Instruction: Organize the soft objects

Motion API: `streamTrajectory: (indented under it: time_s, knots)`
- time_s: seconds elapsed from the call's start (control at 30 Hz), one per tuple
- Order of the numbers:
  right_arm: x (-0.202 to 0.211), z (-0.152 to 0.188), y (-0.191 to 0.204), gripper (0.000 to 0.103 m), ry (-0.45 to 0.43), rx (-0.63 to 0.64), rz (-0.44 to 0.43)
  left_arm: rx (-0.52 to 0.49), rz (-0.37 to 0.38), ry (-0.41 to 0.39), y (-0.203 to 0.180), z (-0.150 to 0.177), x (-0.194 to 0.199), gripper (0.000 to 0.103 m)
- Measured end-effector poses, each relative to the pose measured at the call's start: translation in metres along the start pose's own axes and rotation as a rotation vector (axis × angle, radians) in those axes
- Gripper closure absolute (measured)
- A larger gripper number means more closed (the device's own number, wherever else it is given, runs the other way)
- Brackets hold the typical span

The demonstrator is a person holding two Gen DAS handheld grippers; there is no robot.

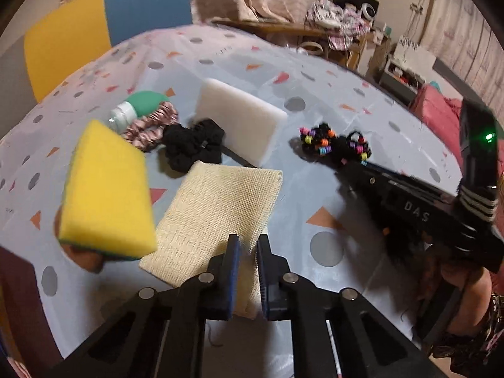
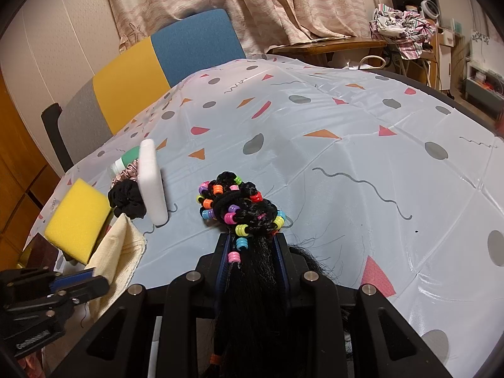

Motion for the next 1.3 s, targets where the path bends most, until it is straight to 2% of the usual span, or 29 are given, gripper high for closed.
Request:
streamTrajectory:
  time_s: [0.23, 0.87, 1.07, 1.3]
  knots:
    - [0.0, 0.0, 0.0, 0.075, 0.0, -0.001, 0.0, 0.081, -0.006, -0.126, 0.009, -0.011, 0.039, 0.097]
    - [0.0, 0.0, 0.0, 0.075, 0.001, 0.001, 0.002, 0.315, 0.106, -0.285, 0.026, 0.001, 0.133, 0.098]
    - [0.0, 0.001, -0.001, 0.075, 0.001, 0.005, 0.006, 0.364, 0.085, -0.338, 0.05, 0.005, 0.165, 0.098]
    - [0.0, 0.001, -0.001, 0.075, 0.004, 0.011, 0.012, 0.454, 0.001, -0.431, 0.108, 0.013, 0.218, 0.098]
Point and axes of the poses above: each gripper's, at about its wrist camera, not at the fingertips, and x roughly against the way its jaws point, y to its left, z to its underside, the point moved 10 cm from there along -x, roughly the way its jaws point, and after that the axes turned 5 degrees about -y, right-handed, at the moved point
